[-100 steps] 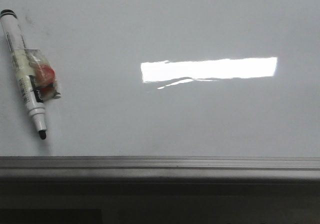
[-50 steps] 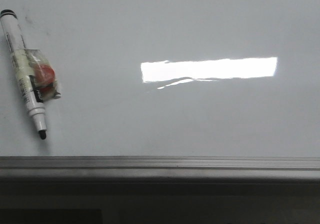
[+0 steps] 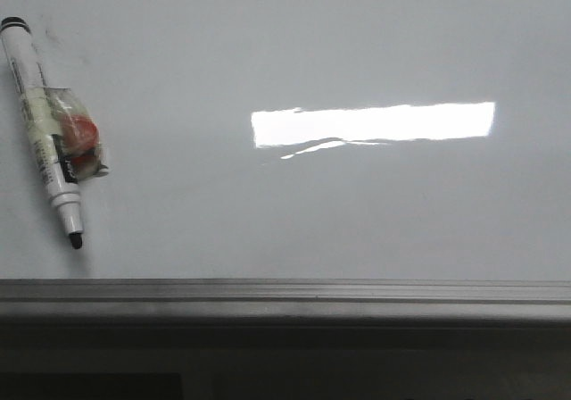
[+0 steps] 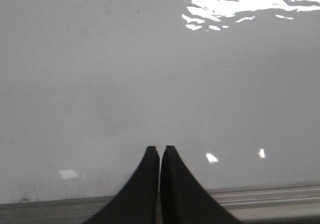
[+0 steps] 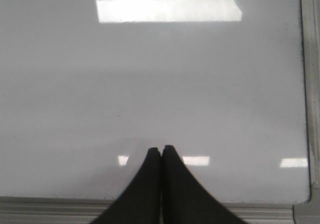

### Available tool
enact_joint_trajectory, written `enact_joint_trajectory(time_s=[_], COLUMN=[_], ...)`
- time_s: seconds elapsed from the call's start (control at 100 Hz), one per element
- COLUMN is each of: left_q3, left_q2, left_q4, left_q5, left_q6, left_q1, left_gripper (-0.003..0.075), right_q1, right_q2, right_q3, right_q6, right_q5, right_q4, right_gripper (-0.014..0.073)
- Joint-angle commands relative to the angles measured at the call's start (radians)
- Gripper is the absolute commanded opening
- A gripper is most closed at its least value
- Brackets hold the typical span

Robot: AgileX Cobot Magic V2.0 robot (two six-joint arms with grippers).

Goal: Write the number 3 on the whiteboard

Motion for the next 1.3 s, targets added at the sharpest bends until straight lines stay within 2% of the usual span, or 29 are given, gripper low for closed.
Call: enact_joint_trajectory(time_s=[0.0,0.2,0.38,0.47,0.6,0.72,0.83,1.139,1.289], left_q3=[0.034,0.034,0.034,0.034,0.034,0.034,0.025,-0.149,-0.252], left_q2=[-0.025,-0.025,-0.025,-0.025,-0.025,-0.025,-0.025,0.094,0.187], left_q4=[0.014,0.042,0.137,0.135,0.125,0.001,-0.062,-0.081,-0.089], left_q5=[-0.049,-0.049,-0.061,-0.130,-0.297,-0.391,-0.350,-0.171,-0.135], left_q6=[-0.002,-0.002,0.004,0.004,0.004,-0.007,-0.007,-0.007,-0.007], left_q1=[0.000,0.000,0.000,0.000,0.000,-0.001,0.006,0.011,0.011], left_gripper=[-0.0020,-0.0020,-0.0020,-0.0020,-0.0020,-0.0020,-0.0020,-0.0020,-0.0020], right_q1=[-0.006,-0.006,-0.006,-0.006,-0.006,-0.006,-0.006,-0.004,-0.002], right_q2=[-0.015,-0.015,-0.015,-0.015,-0.015,-0.014,-0.012,0.163,0.291], right_q3=[0.025,0.025,0.025,0.025,0.025,0.025,0.016,-0.134,-0.257], right_q6=[-0.007,-0.007,-0.007,-0.007,-0.007,-0.007,-0.007,-0.007,-0.007], right_q5=[-0.043,-0.184,-0.218,-0.241,-0.241,-0.241,-0.238,-0.124,0.045], right_q4=[-0.007,0.012,0.045,0.089,0.093,0.112,0.193,0.234,0.234], right_gripper=[-0.0066,-0.0066,-0.0066,-0.0066,-0.0066,-0.0066,-0.0066,-0.0066,-0.0066])
